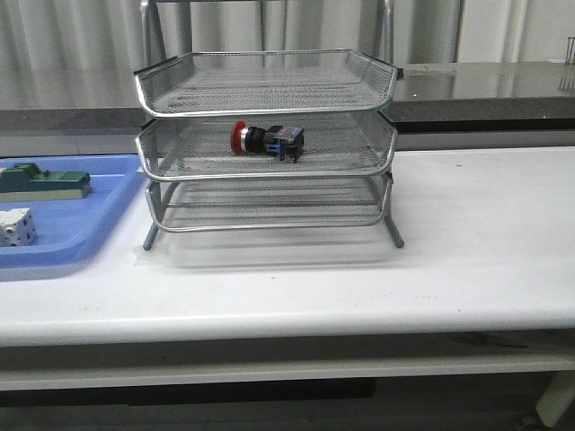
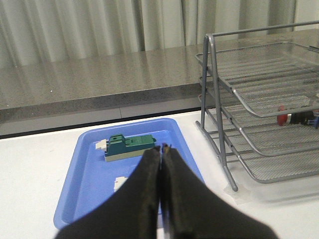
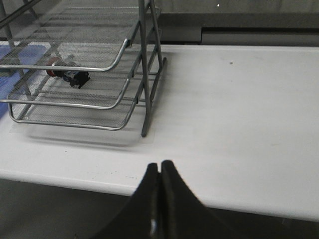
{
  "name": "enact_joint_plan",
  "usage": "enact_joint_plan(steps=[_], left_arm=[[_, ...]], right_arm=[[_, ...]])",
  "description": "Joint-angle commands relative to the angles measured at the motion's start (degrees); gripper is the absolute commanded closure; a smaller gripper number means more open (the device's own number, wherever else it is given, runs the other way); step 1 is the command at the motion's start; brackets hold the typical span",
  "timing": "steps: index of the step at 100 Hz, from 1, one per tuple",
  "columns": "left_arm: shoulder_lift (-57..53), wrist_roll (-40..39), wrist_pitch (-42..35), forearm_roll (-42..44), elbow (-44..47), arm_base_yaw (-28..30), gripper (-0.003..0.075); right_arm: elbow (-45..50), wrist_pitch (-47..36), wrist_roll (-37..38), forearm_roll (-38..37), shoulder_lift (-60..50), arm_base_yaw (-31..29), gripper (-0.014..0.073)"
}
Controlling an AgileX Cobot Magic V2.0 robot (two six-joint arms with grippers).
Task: Place button on rack with both arms
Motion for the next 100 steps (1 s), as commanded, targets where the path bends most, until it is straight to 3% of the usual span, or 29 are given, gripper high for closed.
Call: enact_joint_plan(steps=[1, 75, 100], left_arm=[[0.53, -0.56, -4.51, -0.97, -1.55, 0.03, 0.0741], [0.53, -0.56, -4.51, -0.97, -1.55, 0.03, 0.0741], [0.53, -0.56, -4.51, -0.97, -1.55, 0.03, 0.0741]], right_arm=[[-1.08, -2.74, -0.11, -0.81, -2.79, -0.3, 0.0651], [-0.95, -2.12, -0.11, -0.74, -4.78, -0.3, 0.0651], [3.96, -8.21, -0.11, -2.28, -5.69, -0.3, 0.0651]])
